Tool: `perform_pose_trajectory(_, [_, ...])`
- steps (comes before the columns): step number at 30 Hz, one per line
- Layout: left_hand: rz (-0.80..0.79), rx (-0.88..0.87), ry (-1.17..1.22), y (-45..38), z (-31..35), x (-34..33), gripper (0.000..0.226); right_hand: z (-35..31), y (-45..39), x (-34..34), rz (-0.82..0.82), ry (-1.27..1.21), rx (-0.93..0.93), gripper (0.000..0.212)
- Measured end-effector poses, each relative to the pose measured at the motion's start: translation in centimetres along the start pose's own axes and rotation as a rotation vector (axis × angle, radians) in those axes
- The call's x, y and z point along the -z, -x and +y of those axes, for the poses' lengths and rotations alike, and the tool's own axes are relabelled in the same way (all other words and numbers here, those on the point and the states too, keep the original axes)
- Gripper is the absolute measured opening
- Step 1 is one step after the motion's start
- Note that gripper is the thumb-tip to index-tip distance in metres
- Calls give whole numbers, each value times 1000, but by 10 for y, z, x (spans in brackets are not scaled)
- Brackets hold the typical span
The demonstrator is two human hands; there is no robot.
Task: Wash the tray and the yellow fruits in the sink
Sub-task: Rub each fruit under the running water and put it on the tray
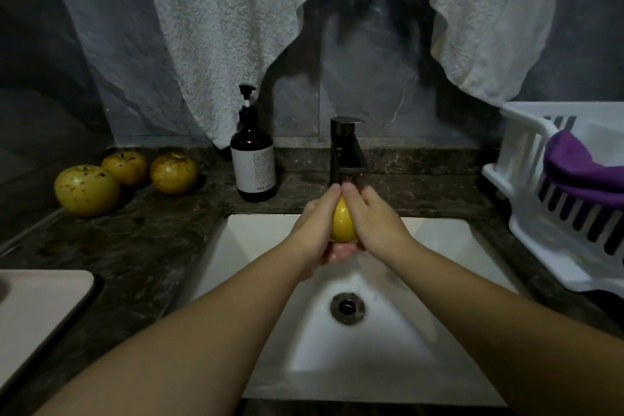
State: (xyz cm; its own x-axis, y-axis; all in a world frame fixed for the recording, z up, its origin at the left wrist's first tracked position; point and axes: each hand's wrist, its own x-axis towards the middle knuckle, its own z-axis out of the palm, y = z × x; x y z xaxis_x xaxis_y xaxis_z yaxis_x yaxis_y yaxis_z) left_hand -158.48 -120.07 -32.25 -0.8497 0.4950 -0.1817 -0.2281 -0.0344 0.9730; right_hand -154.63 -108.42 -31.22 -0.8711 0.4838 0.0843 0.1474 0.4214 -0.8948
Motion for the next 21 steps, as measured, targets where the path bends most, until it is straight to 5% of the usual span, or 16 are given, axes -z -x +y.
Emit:
perform_pose_trajectory(4, [89,-74,-185,-2,-1,3,50,-4,3,-1,-152,-235,-259,51])
perform_pose_trajectory(9, [17,20,-168,4,7,6,74,4,6,2,-29,128,178,45])
perform_pose_trajectory(14, [121,-75,-99,2,1,2,46,-6,1,-4,-89,-140,-136,49])
perform_pose_trajectory(18, [65,39,1,4,2,0,59,7,1,-2,-25,105,194,36])
perform_pose_trajectory(21, [150,-62,-95,4,5,-2,57,0,-3,-2,-50,-142,-28,42])
